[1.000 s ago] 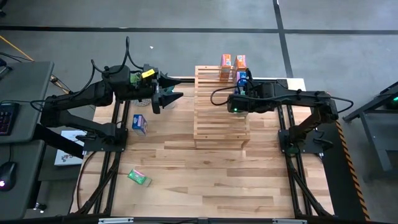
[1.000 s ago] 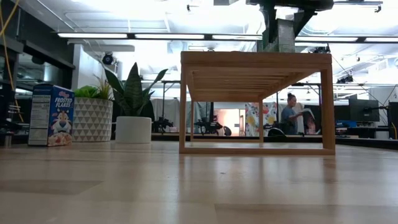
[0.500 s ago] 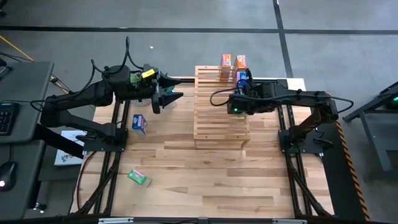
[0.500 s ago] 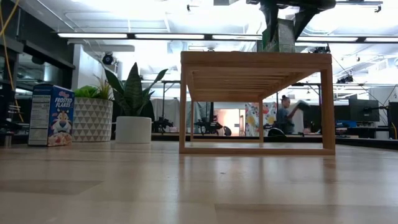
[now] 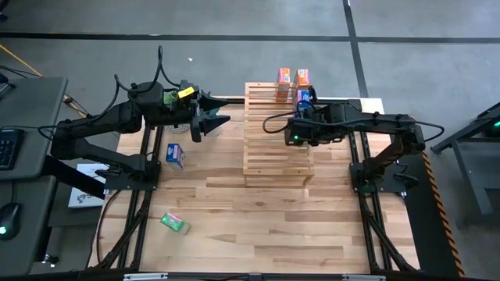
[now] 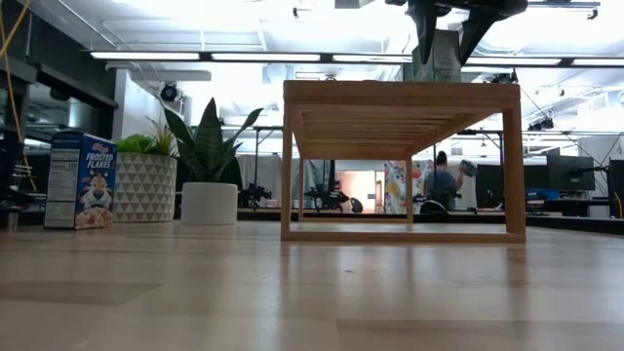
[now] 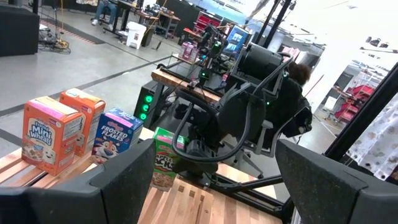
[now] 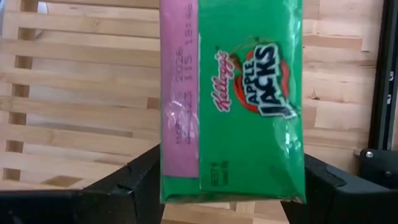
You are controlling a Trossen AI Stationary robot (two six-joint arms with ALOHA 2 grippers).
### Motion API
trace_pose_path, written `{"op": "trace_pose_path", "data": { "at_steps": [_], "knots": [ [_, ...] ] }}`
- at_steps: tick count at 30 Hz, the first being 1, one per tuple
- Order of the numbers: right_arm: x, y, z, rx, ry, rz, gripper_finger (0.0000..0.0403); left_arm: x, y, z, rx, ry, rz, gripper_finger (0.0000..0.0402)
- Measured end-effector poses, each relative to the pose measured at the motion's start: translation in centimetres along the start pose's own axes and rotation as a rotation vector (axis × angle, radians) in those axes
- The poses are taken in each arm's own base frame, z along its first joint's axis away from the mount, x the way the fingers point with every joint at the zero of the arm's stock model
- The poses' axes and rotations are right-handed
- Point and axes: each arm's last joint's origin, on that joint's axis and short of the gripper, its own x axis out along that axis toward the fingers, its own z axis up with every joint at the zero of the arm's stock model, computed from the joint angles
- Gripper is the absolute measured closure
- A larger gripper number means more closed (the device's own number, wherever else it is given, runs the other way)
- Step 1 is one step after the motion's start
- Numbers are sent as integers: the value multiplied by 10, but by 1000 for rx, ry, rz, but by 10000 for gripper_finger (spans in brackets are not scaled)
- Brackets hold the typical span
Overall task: Stack cereal on shelf
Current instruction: Move the green cereal box beside the blue cereal box on the shelf
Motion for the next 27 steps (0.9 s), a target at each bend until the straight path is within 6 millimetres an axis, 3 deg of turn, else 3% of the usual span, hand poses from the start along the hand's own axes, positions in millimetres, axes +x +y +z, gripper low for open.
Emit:
{"op": "trace_pose_path", "data": {
  "at_steps": [17, 27],
  "knots": [
    [-1, 3, -1, -65, 58, 45, 157, 0, 0, 0, 0, 0, 0, 83],
    [-24, -22, 2, -115, 43, 94, 157, 0, 0, 0, 1, 0, 0, 83]
  ]
}}
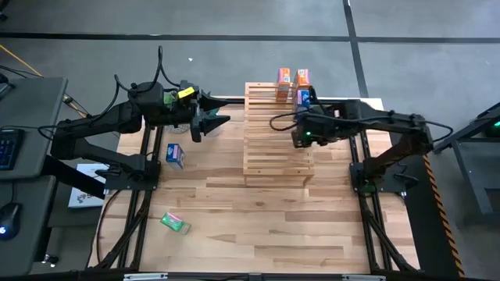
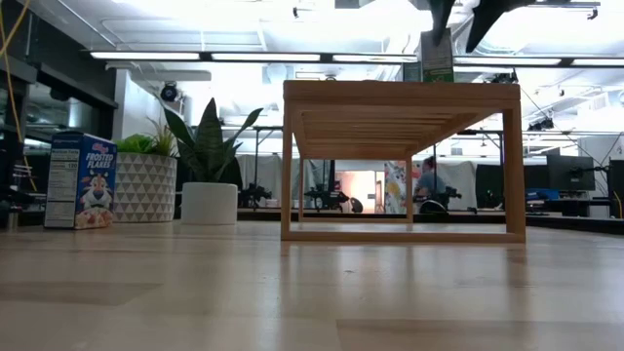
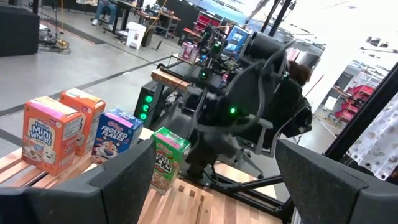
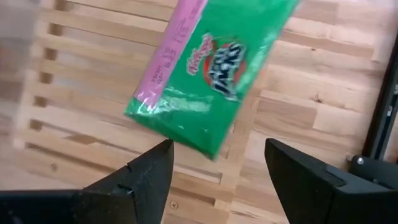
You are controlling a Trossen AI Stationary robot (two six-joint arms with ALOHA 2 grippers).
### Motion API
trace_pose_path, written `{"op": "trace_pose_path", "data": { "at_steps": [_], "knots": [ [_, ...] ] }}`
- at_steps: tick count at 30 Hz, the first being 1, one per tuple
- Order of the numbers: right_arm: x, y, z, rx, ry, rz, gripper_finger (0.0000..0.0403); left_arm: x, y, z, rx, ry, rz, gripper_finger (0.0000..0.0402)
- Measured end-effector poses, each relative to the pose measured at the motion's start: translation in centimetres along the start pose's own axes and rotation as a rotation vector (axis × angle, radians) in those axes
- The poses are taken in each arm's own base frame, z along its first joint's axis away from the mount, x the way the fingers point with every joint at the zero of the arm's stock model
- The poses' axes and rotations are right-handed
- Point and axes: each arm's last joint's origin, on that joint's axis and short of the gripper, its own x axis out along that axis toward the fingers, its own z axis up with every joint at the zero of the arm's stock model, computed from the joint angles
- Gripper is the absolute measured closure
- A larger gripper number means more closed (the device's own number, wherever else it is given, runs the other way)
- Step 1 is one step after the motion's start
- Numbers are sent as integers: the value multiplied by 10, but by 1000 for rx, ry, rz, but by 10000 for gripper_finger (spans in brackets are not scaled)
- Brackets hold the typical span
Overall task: Stack cereal on shelf
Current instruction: Move the green cereal box beside the blue cereal box on the shelf
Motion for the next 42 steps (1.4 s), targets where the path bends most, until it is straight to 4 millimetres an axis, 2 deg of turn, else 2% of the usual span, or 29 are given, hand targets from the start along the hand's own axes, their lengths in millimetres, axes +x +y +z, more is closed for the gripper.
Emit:
{"op": "trace_pose_path", "data": {
  "at_steps": [6, 9, 12, 16, 21, 22, 26, 30, 35, 42],
  "knots": [
    [-31, -25, -1, -50, -16, 139, 157, 0, 0, 0, -1, 0, 0, 83],
    [-48, -40, -1, -42, -97, 216, 160, 0, 0, 0, -1, 0, 1, 83],
    [-56, -54, -2, -13, -184, 182, 171, 0, 0, 0, -17, -1, 1, 83],
    [-42, -61, -3, 0, -248, 67, 226, 0, 1, 0, -26, -11, 26, 83],
    [0, -64, -8, -35, -221, -60, 369, 0, 1, 1, -27, -21, 48, 83],
    [7, -65, -8, -31, -225, -56, 386, 0, 1, 1, -27, -23, 50, 83],
    [19, -70, -6, -12, -259, 93, 379, 0, 1, 1, -28, -22, 49, 83],
    [21, -78, 1, 52, -348, 247, 399, 0, 1, 1, -30, -23, 49, 83],
    [23, -87, 10, 95, -387, 264, 401, 0, 1, 1, -44, -24, 49, 83],
    [31, -78, 19, 57, -311, 325, 402, 0, 1, 1, -44, -24, 49, 83]
  ]
}}
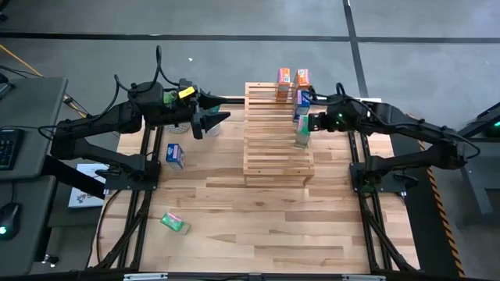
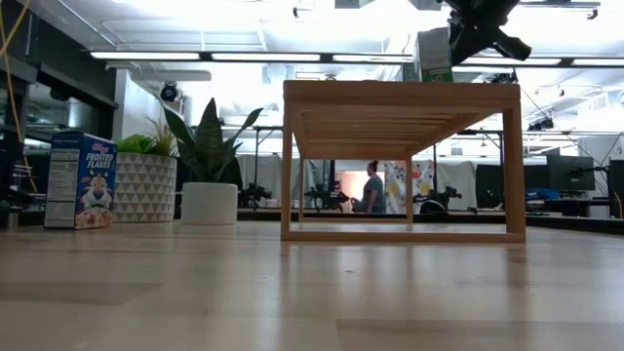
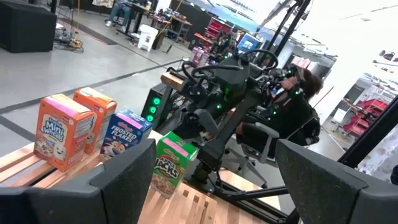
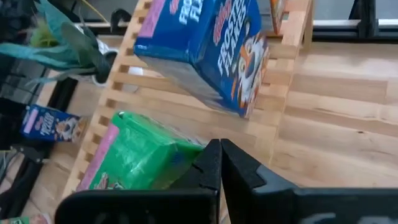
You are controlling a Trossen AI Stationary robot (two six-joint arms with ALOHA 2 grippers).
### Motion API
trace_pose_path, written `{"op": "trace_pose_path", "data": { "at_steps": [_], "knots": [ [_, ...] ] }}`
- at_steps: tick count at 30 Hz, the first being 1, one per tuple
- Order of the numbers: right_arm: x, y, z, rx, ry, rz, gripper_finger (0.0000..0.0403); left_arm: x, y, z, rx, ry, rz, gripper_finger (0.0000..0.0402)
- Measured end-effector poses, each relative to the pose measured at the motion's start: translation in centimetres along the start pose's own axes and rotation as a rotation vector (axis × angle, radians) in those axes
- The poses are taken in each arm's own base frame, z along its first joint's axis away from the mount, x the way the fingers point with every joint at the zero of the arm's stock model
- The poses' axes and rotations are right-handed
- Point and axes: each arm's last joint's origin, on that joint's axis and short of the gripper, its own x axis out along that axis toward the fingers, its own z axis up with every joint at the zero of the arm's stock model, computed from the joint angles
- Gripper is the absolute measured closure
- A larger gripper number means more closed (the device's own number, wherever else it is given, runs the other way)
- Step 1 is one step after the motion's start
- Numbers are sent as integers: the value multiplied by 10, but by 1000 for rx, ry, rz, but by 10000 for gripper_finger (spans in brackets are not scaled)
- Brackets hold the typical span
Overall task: Stack cereal on shelf
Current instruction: Move the green cereal box beside the blue cereal box on the shelf, then put the top left blue cereal box on the shelf
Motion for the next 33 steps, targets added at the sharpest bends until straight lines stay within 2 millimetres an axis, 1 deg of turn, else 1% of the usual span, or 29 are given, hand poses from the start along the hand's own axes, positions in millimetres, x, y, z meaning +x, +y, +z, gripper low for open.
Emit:
{"op": "trace_pose_path", "data": {
  "at_steps": [9, 14, 18, 33],
  "knots": [
    [0, -3, 3, 13, -1, -13, 403, 0, 0, 0, 0, 0, 0, 83],
    [-1, -7, 1, 1, 71, -19, 403, 0, 0, 0, 0, 0, 0, 83],
    [-2, -4, 0, -38, 129, 41, 403, 0, 0, 0, 0, 1, 0, 83],
    [-3, -3, 2, -45, 84, 46, 403, 0, 0, 0, 0, 0, -1, 83]
  ]
}}
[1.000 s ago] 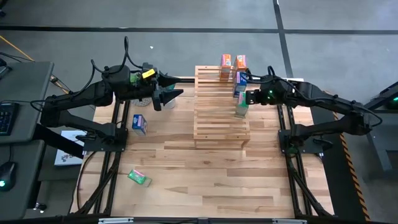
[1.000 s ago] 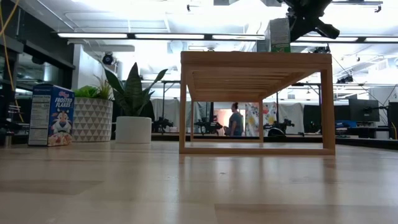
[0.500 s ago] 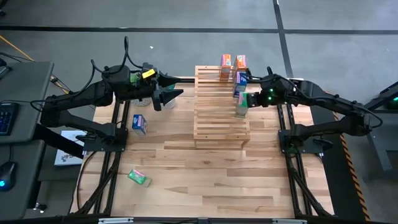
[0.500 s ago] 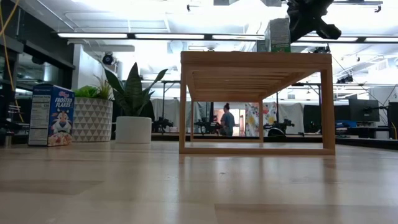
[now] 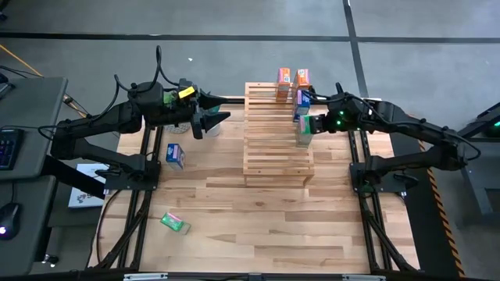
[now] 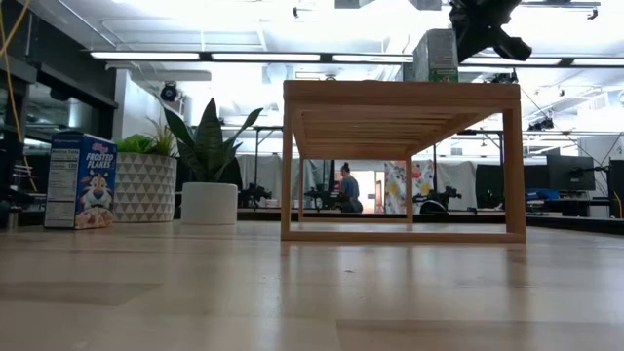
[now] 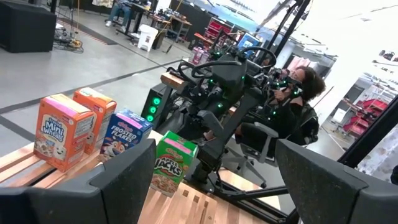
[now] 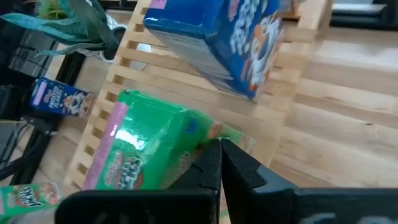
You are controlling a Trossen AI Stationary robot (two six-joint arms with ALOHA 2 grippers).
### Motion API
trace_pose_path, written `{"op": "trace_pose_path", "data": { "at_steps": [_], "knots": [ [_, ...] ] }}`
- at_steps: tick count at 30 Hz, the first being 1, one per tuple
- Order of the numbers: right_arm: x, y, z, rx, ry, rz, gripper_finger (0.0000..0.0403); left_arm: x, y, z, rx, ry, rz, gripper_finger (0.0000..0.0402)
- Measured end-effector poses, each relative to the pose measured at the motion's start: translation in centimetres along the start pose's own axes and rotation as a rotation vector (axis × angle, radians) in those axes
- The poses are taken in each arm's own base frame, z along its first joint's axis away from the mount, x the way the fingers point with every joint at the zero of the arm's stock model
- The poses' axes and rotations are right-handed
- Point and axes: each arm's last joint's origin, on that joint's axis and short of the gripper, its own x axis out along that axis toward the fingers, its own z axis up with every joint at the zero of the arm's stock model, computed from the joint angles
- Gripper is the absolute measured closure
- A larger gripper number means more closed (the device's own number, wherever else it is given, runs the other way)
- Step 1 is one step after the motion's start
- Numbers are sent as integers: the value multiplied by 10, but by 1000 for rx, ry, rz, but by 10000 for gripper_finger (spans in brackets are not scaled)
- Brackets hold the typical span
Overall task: Stack cereal on shelf
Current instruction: Put the top left blue cereal box on the shelf
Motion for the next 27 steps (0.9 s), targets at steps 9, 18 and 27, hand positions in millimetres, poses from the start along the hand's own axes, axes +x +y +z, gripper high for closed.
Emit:
{"op": "trace_pose_path", "data": {
  "at_steps": [9, 18, 27],
  "knots": [
    [-29, -17, 2, 19, -121, -17, 403, -20, -4, -1, 28, 59, -32, 83],
    [-46, -24, 0, 32, -187, 3, 403, -52, 3, -39, -122, 290, 440, 83],
    [-42, -23, 1, 9, -189, -18, 403, -79, 27, -114, -233, 592, 1021, 83]
  ]
}}
